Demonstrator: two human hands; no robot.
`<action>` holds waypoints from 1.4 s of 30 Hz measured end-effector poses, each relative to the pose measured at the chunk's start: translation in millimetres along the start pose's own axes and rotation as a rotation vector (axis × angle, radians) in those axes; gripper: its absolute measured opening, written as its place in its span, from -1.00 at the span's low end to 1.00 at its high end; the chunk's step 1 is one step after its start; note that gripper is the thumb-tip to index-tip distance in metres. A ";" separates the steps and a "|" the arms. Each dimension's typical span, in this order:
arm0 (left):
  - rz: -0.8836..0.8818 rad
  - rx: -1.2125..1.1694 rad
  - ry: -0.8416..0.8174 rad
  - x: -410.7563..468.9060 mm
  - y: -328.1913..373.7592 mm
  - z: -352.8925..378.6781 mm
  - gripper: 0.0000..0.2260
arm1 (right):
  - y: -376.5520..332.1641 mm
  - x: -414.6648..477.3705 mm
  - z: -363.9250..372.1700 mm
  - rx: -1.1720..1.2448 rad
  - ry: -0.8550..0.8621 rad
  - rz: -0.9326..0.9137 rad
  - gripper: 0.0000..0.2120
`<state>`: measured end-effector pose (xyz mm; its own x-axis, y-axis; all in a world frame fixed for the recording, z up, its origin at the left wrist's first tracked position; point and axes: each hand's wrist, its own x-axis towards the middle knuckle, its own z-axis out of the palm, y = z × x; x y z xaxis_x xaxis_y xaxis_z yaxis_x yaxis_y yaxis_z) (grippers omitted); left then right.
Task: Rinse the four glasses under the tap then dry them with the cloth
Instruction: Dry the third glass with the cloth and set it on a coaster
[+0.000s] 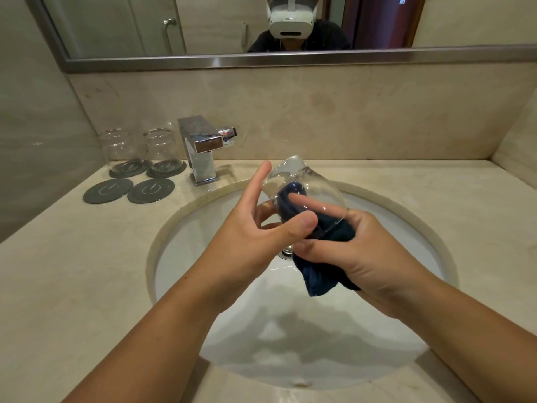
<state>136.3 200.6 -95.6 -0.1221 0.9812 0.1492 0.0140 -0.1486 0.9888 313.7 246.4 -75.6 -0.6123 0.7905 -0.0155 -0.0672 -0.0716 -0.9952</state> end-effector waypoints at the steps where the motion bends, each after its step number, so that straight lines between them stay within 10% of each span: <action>1: 0.011 0.017 0.015 0.3 0.3 1.2 -0.05 | -0.1 -0.7 1.3 -0.033 -0.005 -0.005 -0.47; 12: 0.084 -0.004 -0.081 1.4 0.3 -5.7 0.13 | 0.7 2.2 -9.6 0.277 -0.240 0.021 -0.37; 23: 0.143 0.064 0.078 -1.1 3.1 7.7 -0.26 | 5.0 5.8 -2.2 0.151 0.016 -0.069 -0.46; 35: 0.101 0.037 -0.061 3.5 3.3 -2.2 -0.09 | 2.8 2.1 -10.0 0.336 -0.276 -0.010 -0.34; 42: 0.057 0.090 -0.037 4.4 -2.3 -2.2 -0.11 | 8.1 6.6 -3.6 0.251 -0.087 -0.030 -0.49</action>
<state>133.5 205.0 -97.2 -0.0819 0.9757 0.2034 0.1091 -0.1941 0.9749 312.0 253.2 -84.2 -0.6716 0.7402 0.0327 -0.2730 -0.2062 -0.9396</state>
